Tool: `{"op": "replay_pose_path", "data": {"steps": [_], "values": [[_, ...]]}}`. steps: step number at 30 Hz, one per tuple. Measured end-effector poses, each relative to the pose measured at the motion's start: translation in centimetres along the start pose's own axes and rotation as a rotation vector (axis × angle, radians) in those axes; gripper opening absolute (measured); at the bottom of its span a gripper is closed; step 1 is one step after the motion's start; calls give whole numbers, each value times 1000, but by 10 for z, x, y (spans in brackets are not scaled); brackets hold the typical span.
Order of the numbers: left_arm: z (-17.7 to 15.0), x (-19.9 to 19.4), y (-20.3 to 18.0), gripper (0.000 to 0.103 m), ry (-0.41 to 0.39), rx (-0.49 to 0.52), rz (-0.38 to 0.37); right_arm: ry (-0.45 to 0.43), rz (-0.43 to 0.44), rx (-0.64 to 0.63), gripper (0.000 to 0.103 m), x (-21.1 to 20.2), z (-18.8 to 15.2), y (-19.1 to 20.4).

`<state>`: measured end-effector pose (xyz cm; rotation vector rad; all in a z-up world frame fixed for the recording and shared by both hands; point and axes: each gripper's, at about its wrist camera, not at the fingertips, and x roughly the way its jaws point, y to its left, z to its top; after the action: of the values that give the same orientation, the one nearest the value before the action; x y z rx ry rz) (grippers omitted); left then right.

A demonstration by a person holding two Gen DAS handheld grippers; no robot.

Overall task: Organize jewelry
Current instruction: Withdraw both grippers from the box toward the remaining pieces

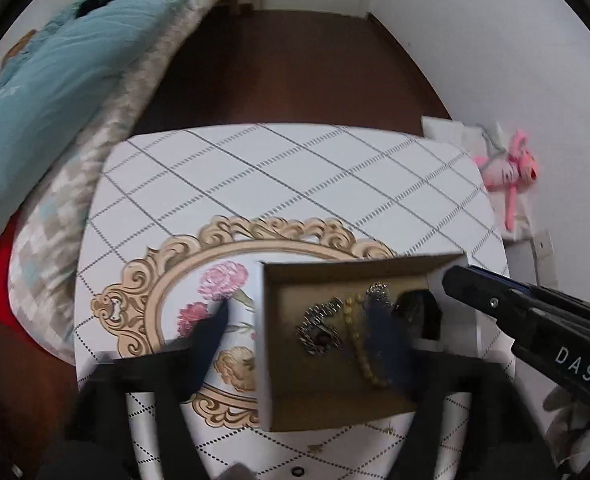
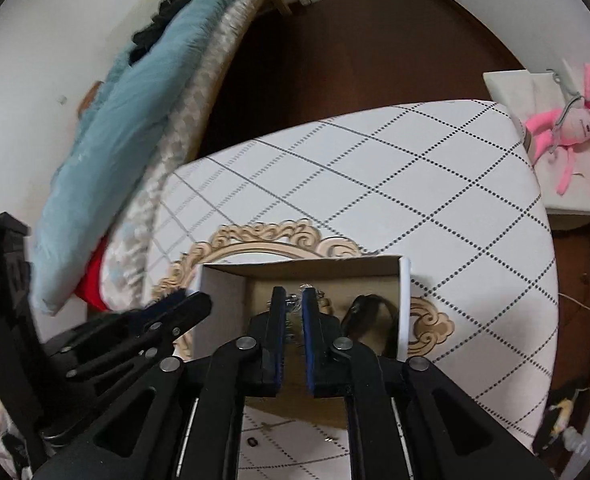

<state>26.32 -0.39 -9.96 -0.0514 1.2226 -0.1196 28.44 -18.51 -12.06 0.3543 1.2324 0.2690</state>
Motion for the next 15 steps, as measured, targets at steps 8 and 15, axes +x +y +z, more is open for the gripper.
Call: {"op": "replay_pose_path", "data": {"steps": [8, 15], "values": [[-3, -3, 13, 103, -29, -4, 83, -58, -285, -88, 79, -3, -7, 2], [-8, -8, 9, 103, -64, 26, 129, -31, -454, -132, 100, 4, -27, -6]]}}
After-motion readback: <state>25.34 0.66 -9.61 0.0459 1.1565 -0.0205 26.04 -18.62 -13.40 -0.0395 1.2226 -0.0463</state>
